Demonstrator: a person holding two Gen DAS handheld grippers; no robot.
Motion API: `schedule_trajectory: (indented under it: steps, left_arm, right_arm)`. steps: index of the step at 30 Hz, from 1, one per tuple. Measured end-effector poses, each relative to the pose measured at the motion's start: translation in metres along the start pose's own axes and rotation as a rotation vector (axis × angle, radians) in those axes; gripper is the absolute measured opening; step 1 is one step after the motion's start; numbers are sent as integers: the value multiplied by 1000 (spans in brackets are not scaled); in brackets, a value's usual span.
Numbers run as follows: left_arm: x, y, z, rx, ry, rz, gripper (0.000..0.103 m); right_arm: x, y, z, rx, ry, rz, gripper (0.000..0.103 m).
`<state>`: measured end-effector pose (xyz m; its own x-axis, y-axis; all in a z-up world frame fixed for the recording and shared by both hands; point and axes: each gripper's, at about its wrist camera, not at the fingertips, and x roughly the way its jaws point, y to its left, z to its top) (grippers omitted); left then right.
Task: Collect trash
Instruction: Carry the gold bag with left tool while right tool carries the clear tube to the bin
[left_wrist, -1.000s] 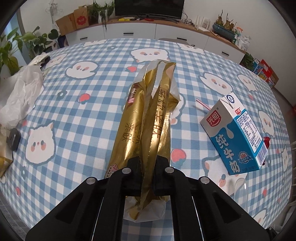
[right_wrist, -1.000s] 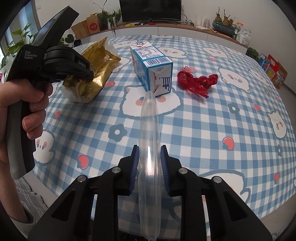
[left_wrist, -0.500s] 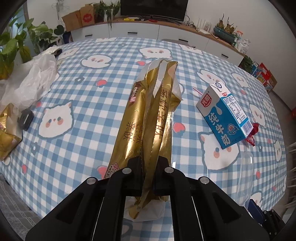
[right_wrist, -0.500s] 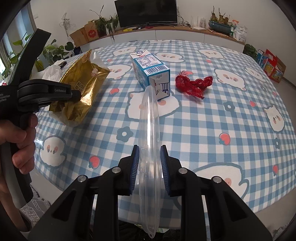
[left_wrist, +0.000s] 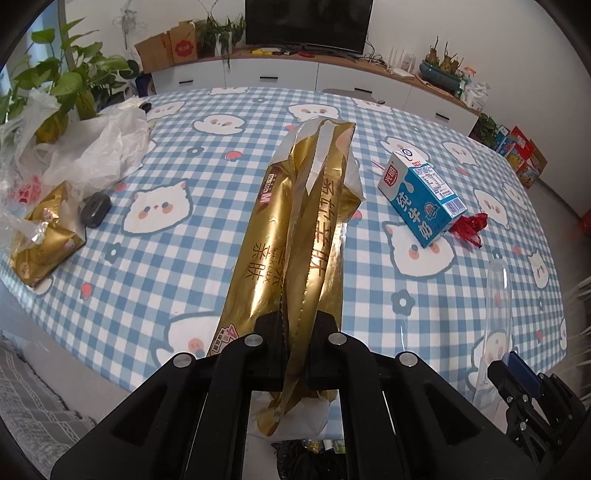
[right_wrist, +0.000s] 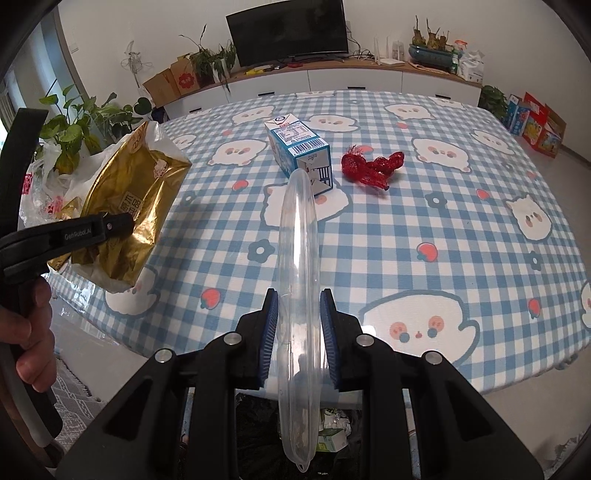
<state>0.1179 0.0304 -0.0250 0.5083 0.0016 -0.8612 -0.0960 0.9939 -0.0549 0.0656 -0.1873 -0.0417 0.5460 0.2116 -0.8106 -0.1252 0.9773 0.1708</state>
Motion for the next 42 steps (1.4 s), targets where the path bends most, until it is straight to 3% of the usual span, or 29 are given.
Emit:
schedule_trajectory:
  steps: [15, 24, 36, 38, 40, 42]
  left_arm:
    - [-54, 16, -111, 2, 3, -19, 4]
    - [-47, 41, -170, -24, 71, -15, 4]
    - [-29, 54, -228, -23, 137, 27, 4]
    - [-27, 54, -233, -17, 135, 39, 4]
    - [-23, 56, -238, -18, 139, 49, 4]
    - [-18, 58, -242, -21, 152, 48, 4]
  right_arm:
    - [-30, 14, -62, -1, 14, 22, 22]
    - [-30, 21, -100, -7, 49, 11, 22]
    - [9, 19, -150, -3, 145, -43, 22]
    - [14, 19, -157, -1, 155, -53, 18]
    - [19, 21, -162, -20, 165, -60, 3]
    - [25, 22, -166, -30, 173, -68, 3]
